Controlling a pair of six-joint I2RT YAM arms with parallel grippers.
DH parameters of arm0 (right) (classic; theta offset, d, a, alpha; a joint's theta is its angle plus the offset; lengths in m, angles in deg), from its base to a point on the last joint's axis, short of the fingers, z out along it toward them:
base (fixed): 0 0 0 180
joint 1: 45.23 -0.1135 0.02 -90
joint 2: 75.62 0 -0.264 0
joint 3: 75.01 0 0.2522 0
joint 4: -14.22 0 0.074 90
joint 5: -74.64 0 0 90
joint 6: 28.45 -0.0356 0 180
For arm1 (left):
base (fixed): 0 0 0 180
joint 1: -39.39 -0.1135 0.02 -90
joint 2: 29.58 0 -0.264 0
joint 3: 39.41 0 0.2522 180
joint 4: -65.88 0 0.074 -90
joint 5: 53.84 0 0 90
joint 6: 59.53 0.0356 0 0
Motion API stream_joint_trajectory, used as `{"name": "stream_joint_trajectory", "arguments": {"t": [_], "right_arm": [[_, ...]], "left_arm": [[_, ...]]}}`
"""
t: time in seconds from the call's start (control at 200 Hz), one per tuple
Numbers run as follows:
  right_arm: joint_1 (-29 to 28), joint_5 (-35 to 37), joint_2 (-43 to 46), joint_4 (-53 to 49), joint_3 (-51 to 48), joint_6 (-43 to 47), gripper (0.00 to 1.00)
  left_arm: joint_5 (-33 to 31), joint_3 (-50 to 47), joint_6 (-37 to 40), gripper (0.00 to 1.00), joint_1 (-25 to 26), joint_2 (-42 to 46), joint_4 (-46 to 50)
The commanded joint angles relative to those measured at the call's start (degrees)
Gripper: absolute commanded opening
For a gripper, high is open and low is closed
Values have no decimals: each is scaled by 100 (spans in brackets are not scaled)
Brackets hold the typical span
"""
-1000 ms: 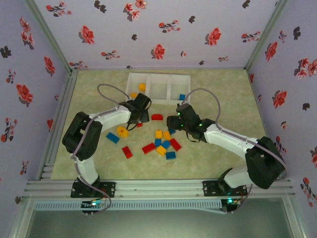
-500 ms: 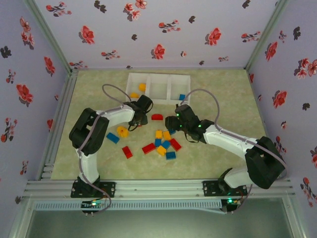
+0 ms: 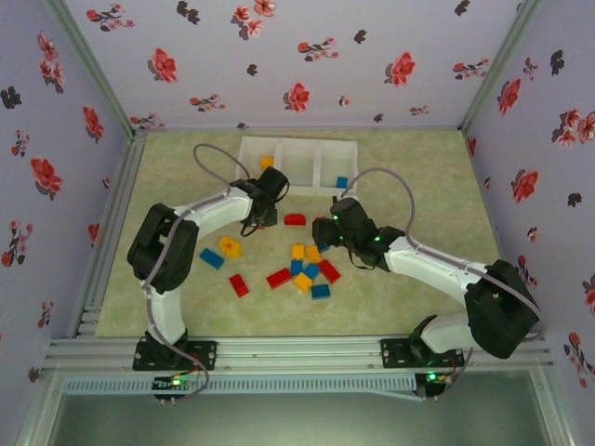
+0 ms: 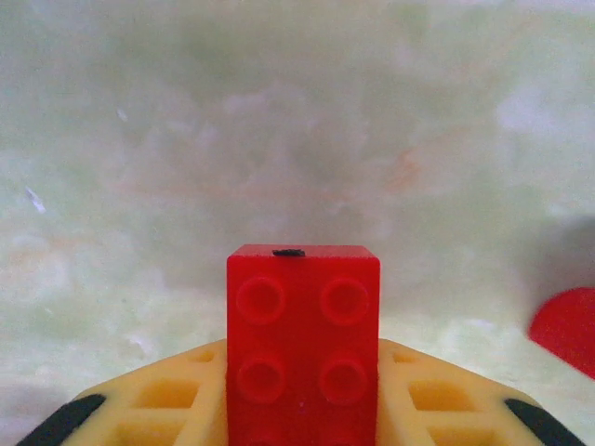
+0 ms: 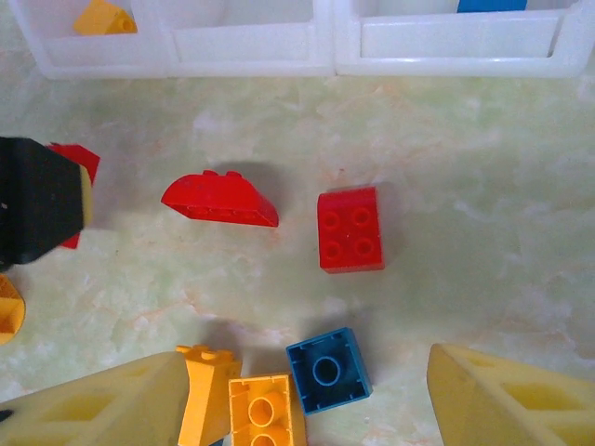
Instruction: Sort the legos into containers by color
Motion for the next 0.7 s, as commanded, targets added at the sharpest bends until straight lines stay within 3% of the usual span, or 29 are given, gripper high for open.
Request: {"name": "stream_joint_trajectory", "arguments": {"t": [0.0,0.22,0.695], "right_arm": [[-34,276,192,-192,-58,-2,69],[-31,599,609,-689,-175,6,68],[-94,611,1721,-1147,-855,-390,68]], "left_arm": [[-124,618,487,26,-10,282,388],[30,1916,1026,26,-11,-242,675],[494,5211,1681,27,-275,-2505,1157]]}}
